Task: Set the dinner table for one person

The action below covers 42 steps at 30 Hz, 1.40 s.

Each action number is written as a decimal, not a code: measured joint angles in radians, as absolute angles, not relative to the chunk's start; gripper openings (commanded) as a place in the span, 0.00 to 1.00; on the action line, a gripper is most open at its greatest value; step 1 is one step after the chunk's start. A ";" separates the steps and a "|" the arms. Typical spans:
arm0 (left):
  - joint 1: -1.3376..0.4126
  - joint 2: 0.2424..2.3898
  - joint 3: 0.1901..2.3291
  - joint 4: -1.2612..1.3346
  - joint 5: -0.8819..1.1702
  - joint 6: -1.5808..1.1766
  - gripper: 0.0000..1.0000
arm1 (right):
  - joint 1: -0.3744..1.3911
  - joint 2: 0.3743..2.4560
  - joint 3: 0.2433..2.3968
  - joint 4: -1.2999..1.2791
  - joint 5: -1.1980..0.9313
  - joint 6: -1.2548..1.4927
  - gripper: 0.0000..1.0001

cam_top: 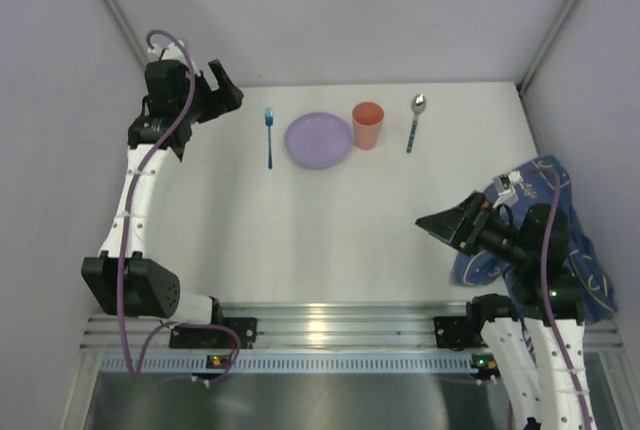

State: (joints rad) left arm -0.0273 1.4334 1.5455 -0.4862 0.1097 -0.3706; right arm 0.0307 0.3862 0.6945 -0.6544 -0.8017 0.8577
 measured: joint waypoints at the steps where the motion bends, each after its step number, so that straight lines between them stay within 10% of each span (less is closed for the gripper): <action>1: -0.027 1.433 1.538 -0.508 0.112 -0.385 0.99 | 0.031 0.393 0.712 -0.669 -0.754 0.855 1.00; 30: -0.326 1.015 0.952 -0.691 0.071 -0.578 0.99 | -0.036 1.295 0.830 -0.786 0.175 0.614 0.94; 36: -0.326 1.008 0.952 -0.694 0.074 -0.573 0.98 | -0.038 1.402 0.707 -0.762 0.088 0.641 0.62; 40: -0.326 1.011 0.953 -0.705 0.073 -0.565 0.98 | -0.038 1.424 0.709 -0.773 0.076 0.632 0.00; 42: -0.326 1.011 0.953 -0.717 0.070 -0.556 0.98 | -0.037 1.423 0.709 -0.774 0.070 0.633 0.00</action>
State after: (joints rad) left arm -0.3256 1.0115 0.9527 -0.7166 0.0700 -0.5560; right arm -0.0368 1.4231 0.7090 -0.7742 0.0696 0.6331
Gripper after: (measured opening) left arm 0.983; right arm 0.036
